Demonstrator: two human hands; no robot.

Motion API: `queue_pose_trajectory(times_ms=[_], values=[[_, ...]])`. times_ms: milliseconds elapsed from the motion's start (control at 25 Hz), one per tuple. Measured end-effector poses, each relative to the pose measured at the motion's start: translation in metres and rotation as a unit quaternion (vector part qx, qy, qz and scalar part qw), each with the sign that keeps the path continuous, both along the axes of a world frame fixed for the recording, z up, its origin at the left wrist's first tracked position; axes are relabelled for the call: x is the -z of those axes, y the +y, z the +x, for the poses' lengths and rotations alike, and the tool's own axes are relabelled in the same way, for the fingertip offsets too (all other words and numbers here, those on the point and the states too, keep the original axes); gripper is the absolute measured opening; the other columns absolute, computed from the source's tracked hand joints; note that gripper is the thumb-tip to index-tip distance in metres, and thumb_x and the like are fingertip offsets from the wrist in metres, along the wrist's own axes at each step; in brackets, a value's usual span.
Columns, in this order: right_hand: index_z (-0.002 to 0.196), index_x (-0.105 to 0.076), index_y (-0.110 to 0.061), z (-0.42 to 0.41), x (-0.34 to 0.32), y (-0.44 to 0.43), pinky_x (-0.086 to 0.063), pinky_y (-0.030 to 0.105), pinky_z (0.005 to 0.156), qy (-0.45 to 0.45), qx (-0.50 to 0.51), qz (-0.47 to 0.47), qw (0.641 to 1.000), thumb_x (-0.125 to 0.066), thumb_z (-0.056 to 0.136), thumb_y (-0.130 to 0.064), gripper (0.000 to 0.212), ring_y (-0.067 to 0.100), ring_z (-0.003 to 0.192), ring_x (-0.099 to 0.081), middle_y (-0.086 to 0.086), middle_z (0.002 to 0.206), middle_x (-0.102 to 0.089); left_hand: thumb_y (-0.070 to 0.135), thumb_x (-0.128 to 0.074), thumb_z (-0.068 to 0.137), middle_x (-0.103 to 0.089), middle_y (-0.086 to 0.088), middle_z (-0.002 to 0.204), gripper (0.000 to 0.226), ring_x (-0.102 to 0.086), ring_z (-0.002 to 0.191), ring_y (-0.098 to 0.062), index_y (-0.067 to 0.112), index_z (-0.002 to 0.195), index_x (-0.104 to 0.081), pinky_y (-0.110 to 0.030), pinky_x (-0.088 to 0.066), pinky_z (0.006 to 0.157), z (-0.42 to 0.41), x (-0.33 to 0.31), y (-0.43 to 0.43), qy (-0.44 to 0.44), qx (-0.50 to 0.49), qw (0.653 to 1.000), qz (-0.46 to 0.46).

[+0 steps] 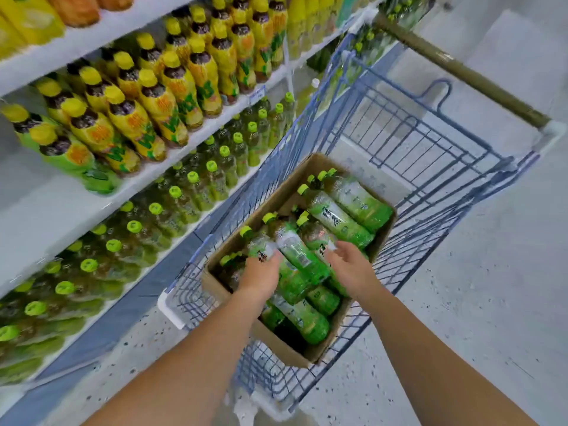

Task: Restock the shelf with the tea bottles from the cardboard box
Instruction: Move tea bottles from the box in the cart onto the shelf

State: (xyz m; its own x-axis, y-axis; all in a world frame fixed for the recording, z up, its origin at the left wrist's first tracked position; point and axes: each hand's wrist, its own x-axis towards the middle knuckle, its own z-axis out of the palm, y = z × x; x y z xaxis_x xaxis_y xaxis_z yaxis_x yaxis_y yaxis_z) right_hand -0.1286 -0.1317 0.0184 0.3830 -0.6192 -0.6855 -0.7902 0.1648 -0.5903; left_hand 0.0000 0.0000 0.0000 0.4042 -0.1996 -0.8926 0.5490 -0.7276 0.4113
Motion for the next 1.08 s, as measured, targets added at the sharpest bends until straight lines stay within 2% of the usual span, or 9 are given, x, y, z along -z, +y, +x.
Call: queue_pose_trajectory(times_ms=[160,240,360,480,520,640,720,880,1080], values=[[0.147,-0.038,-0.012,0.007,0.035,-0.021,-0.04,0.045,0.109,0.103,-0.105,-0.083,0.986,-0.06,0.093,-0.045,0.067,0.029,0.132,-0.047,0.01,0.146,-0.046,0.06,-0.061,0.087,-0.037,-0.009,0.153,0.091,-0.05,0.121,-0.035,0.018,0.156,-0.021,-0.051,-0.048,0.102,-0.002,0.03,-0.019,0.033,-0.088,0.995,0.037],[0.14,-0.042,-0.009,0.007,0.051,-0.032,-0.045,0.047,0.104,0.165,-0.136,-0.084,0.973,-0.063,0.089,-0.041,0.064,0.031,0.121,-0.053,0.013,0.135,-0.053,0.06,-0.067,0.084,-0.045,-0.013,0.145,0.094,-0.052,0.119,-0.036,0.01,0.153,-0.027,-0.048,-0.047,0.099,-0.002,0.039,-0.027,0.026,-0.087,0.994,0.053],[0.135,-0.045,-0.005,0.003,0.06,-0.045,-0.047,0.037,0.089,0.188,-0.164,-0.052,0.967,-0.063,0.09,-0.033,0.056,0.026,0.1,-0.052,0.01,0.115,-0.055,0.048,-0.071,0.086,-0.056,-0.014,0.124,0.084,-0.057,0.097,-0.033,0.005,0.149,-0.036,-0.038,-0.043,0.082,0.0,0.042,-0.035,0.009,-0.132,0.989,0.062],[0.142,-0.045,-0.005,0.0,0.064,-0.06,-0.042,0.033,0.083,0.139,-0.15,-0.008,0.979,-0.068,0.089,-0.031,0.063,0.022,0.097,-0.051,0.01,0.115,-0.054,0.038,-0.075,0.085,-0.048,-0.006,0.081,0.072,-0.047,0.067,-0.024,0.004,0.141,-0.044,-0.037,-0.04,0.075,-0.005,0.039,-0.04,0.003,-0.197,0.979,0.055],[0.143,-0.044,-0.005,0.001,0.063,-0.065,-0.044,0.034,0.085,0.126,-0.147,0.0,0.981,-0.071,0.087,-0.034,0.068,0.023,0.1,-0.053,0.009,0.117,-0.054,0.036,-0.076,0.084,-0.049,-0.006,0.083,0.072,-0.049,0.07,-0.025,0.004,0.14,-0.044,-0.038,-0.042,0.077,-0.007,0.038,-0.04,-0.002,-0.21,0.977,0.046],[0.142,-0.047,-0.007,-0.001,0.064,-0.067,-0.045,0.038,0.096,0.093,-0.156,0.008,0.983,-0.077,0.082,-0.04,0.074,0.024,0.11,-0.056,0.008,0.128,-0.058,0.036,-0.079,0.072,-0.056,-0.008,0.124,0.085,-0.056,0.108,-0.031,0.012,0.142,-0.039,-0.045,-0.05,0.094,-0.008,0.037,-0.033,-0.022,-0.205,0.978,0.026],[0.124,-0.059,-0.01,-0.001,0.058,-0.064,-0.049,0.034,0.087,0.057,-0.131,0.019,0.99,-0.076,0.084,-0.036,0.051,0.018,0.096,-0.061,0.003,0.112,-0.065,0.036,-0.079,0.064,-0.059,-0.007,0.12,0.074,-0.059,0.103,-0.029,0.016,0.128,-0.046,-0.047,-0.054,0.09,-0.007,0.033,-0.028,-0.055,-0.176,0.983,0.009],[0.115,-0.067,-0.013,0.002,0.032,-0.061,-0.058,0.049,0.086,-0.045,-0.043,0.096,0.994,-0.078,0.08,-0.028,0.039,0.028,0.093,-0.073,0.007,0.105,-0.074,0.027,-0.077,0.075,-0.061,-0.003,0.104,0.049,-0.06,0.088,-0.021,0.022,0.115,-0.049,-0.04,-0.052,0.078,-0.007,0.006,-0.011,-0.1,-0.135,0.985,-0.028],[0.122,-0.064,-0.01,0.024,-0.014,-0.024,-0.055,0.054,0.087,-0.186,-0.022,0.23,0.955,-0.064,0.088,-0.011,0.034,0.035,0.103,-0.07,0.017,0.115,-0.072,0.026,-0.077,0.078,-0.057,0.003,0.112,0.065,-0.059,0.095,-0.019,0.021,0.129,-0.038,-0.043,-0.05,0.09,0.0,-0.032,0.037,-0.125,-0.126,0.982,-0.069]])
